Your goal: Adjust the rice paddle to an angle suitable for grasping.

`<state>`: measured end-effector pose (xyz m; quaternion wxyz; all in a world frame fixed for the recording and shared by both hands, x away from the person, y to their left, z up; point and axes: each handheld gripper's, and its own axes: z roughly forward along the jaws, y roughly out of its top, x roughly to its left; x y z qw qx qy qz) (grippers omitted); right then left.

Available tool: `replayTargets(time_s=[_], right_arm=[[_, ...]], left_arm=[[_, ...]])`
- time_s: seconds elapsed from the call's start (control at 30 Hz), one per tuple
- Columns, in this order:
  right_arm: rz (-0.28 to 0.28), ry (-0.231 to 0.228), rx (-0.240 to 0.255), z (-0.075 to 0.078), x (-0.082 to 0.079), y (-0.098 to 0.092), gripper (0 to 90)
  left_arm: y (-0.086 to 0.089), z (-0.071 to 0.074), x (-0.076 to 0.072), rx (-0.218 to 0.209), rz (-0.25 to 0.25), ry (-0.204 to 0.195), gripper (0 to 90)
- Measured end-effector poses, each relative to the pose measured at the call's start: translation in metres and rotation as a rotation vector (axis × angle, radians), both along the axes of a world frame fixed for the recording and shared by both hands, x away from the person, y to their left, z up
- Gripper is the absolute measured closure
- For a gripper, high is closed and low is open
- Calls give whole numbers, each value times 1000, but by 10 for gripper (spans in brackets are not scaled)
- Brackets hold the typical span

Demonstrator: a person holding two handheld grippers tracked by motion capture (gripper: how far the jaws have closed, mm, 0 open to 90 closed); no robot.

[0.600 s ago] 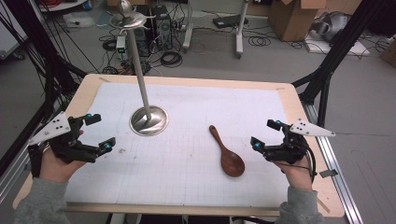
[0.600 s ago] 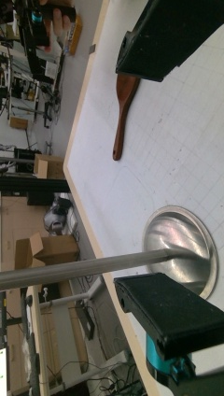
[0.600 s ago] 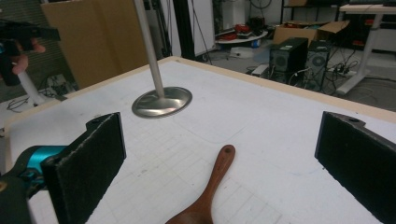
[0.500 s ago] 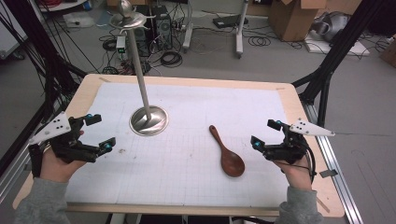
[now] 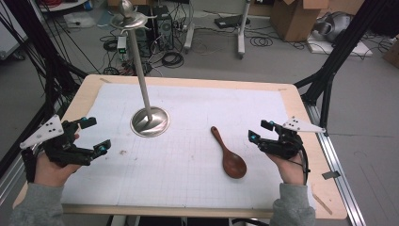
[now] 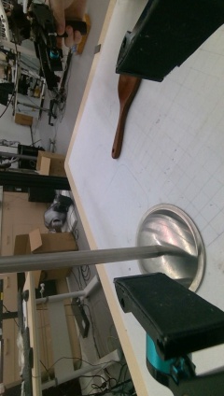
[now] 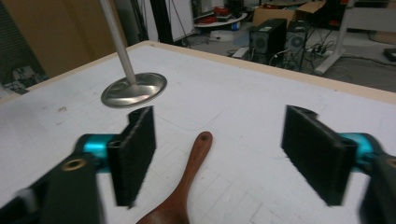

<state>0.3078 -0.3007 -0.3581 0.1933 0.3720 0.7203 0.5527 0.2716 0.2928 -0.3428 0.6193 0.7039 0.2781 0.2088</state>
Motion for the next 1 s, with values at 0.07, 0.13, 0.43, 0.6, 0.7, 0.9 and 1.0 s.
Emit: replayTargets(time_s=[0.07,0.13,0.43,0.6,0.7,0.9,1.0], right_arm=[[-6,2,-25,-1,2,2,397],[-6,15,-40,-5,5,5,516],[18,46,-99,-19,16,14,779],[31,62,-101,-24,20,19,880],[43,69,-102,-26,22,21,893],[72,90,-157,-33,27,32,896],[78,97,-196,-38,29,38,895]], left_arm=[[1,0,-1,0,3,5,18],[1,-1,-2,4,-1,7,18],[0,-3,-4,11,-1,12,18],[0,-4,-5,14,-1,17,18],[0,-4,-5,9,4,22,18],[-3,-2,-7,10,-12,16,18],[-4,-3,-8,17,-12,16,18]])
